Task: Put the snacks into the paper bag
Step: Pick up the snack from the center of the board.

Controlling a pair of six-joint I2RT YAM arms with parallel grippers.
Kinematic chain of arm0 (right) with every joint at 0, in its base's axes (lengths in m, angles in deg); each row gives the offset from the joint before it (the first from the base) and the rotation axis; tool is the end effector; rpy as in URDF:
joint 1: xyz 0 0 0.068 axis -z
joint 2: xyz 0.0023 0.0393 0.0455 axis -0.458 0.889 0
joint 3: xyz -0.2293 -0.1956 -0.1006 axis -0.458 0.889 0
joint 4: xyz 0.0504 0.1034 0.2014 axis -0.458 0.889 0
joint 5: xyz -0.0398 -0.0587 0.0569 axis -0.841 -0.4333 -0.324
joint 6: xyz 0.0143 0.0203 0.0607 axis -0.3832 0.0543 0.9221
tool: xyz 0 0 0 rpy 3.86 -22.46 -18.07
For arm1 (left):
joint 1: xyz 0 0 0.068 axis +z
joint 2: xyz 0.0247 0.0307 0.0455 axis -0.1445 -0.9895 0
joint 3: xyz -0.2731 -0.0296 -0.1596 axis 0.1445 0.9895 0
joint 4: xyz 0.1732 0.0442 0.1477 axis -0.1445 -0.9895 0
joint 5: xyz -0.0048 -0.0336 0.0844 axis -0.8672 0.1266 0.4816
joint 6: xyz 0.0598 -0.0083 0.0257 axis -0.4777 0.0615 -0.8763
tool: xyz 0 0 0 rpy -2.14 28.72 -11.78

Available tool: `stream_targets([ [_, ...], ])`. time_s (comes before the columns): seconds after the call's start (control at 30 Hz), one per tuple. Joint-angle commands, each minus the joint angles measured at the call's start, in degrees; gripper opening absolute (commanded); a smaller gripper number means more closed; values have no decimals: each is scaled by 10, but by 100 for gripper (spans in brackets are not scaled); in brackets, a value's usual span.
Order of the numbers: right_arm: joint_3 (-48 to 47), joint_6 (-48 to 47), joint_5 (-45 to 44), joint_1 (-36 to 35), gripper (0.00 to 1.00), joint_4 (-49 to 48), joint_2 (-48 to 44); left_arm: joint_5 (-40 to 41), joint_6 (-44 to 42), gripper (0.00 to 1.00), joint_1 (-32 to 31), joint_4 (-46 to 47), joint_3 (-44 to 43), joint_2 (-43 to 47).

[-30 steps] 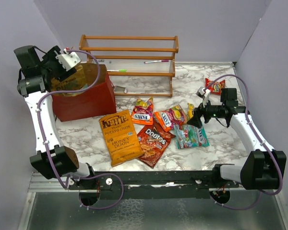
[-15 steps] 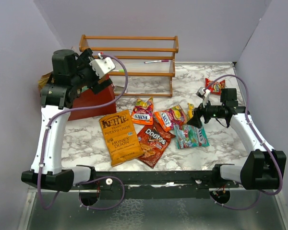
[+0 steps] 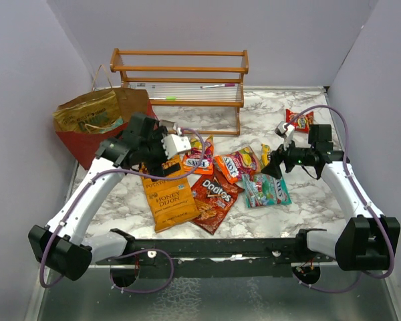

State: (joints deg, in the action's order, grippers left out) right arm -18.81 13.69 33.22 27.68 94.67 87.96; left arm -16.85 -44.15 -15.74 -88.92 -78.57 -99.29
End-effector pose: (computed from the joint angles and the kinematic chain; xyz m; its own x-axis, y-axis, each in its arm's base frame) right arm 0.1934 0.0356 0.2989 -0.5210 -0.3289 -0.7876 -0.7521 0.6132 0.2414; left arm 0.1712 -0.0923 0.3891 -0.1454 0.7556 -0.6387 0.8725 0.4023 0.2772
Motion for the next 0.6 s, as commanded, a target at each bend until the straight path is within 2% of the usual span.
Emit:
stream_targets([
  [0.0, 5, 3, -15, -3, 81, -22, -9, 45, -21, 99, -11, 5, 90, 33],
  [0.23, 7, 2, -16, -2, 81, -21, -7, 121, -39, 96, -8, 88, 194, 13],
  [0.47, 7, 1, -16, -2, 81, -21, -4, 128, -1, 92, 40, 147, 232, -42],
  [0.57, 5, 1, -15, -3, 81, -19, 0, 120, 35, 89, 54, 143, 226, -72],
])
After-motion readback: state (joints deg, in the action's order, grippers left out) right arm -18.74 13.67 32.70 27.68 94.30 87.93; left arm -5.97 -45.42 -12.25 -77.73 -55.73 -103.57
